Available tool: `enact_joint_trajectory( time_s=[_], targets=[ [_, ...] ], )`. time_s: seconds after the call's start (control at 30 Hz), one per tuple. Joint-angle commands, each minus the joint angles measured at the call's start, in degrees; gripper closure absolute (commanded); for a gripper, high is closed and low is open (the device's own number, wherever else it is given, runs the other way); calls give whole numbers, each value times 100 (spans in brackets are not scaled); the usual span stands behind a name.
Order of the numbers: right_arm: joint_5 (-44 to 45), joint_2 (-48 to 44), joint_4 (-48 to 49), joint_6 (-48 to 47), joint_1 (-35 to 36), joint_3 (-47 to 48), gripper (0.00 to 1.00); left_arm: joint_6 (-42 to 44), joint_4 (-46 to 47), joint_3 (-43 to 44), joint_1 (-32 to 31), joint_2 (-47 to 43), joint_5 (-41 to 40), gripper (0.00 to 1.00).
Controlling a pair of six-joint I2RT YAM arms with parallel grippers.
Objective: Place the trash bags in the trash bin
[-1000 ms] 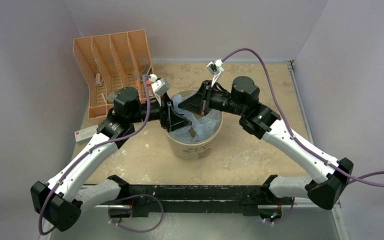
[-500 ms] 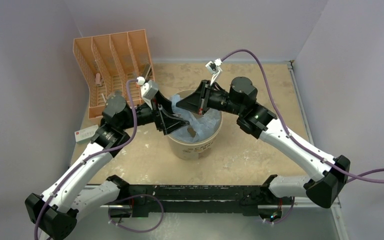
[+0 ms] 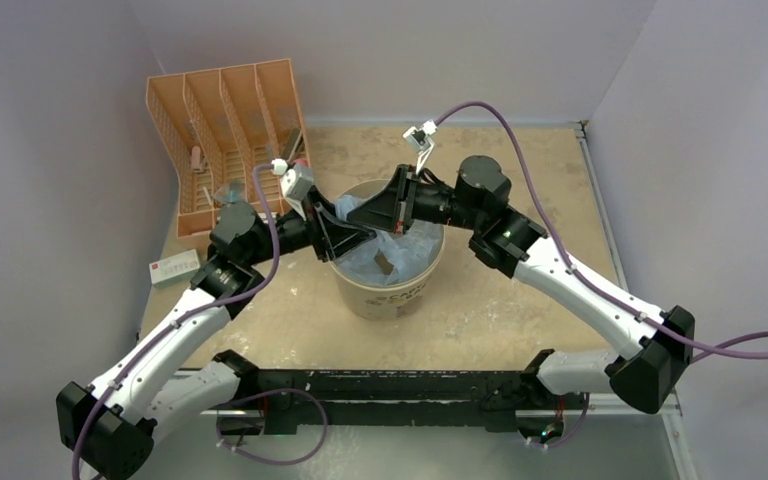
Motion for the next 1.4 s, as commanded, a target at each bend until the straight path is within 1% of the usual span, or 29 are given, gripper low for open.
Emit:
enact_joint_trajectory(
  time_s=[0.0, 0.07, 0.13, 0.2, 0.23, 0.3, 0.37, 0.5, 0.53, 0.6, 0.67, 0.77, 0.83, 0.87, 0.93, 1.13, 1.37],
  targets=[
    [-192, 61, 365, 77, -14, 78, 97, 69, 370, 32, 1, -192, -52, 74],
    [-75, 67, 186, -49, -14, 238, 91, 130, 189, 34, 1, -250, -106, 86],
    [270, 0, -134, -273, -10, 393, 80, 213, -181, 61, 6, -349, -395, 98],
    [974, -114, -617, -539, -9, 527, 63, 366, -730, 143, 1, -491, -850, 100],
    [1339, -175, -848, -635, -9, 560, 56, 480, -929, 166, 1, -574, -1004, 100],
    [1974, -319, -1145, -778, -9, 565, 49, 649, -1317, 226, 3, -703, -1296, 100],
    [2361, -424, -1461, -884, -10, 530, 44, 773, -1754, 322, 3, -746, -1500, 100],
    [2582, -320, -1897, -1018, -14, 590, 44, 775, -2010, 387, 2, -778, -1545, 100],
    [2810, -213, -2055, -1127, -8, 678, 45, 755, -2004, 357, 1, -794, -1544, 100],
    [2950, 1, -2403, -1251, 17, 826, 49, 703, -1998, 317, 1, -833, -1581, 100],
    [3200, 230, -2729, -1371, 190, 966, 50, 686, -2028, 317, 12, -869, -1639, 100],
    [4306, 697, -3416, -1468, 715, 1329, 50, 699, -2041, 332, 8, -911, -1693, 100],
    [4680, 982, -3768, -1444, 957, 1592, 51, 703, -2070, 367, 10, -912, -1688, 100],
    [5030, 1080, -3910, -1293, 1037, 1675, 52, 705, -2072, 372, 2, -912, -1679, 100],
    [5537, 1145, -3992, -1179, 1162, 1739, 52, 712, -2083, 396, 5, -927, -1661, 100],
    [6039, 1418, -4347, -1167, 1500, 2099, 51, 716, -2117, 403, 3, -970, -1659, 100],
    [6290, 1435, -4502, -1195, 1731, 2398, 51, 686, -2088, 373, 1, -977, -1621, 100]
  ],
)
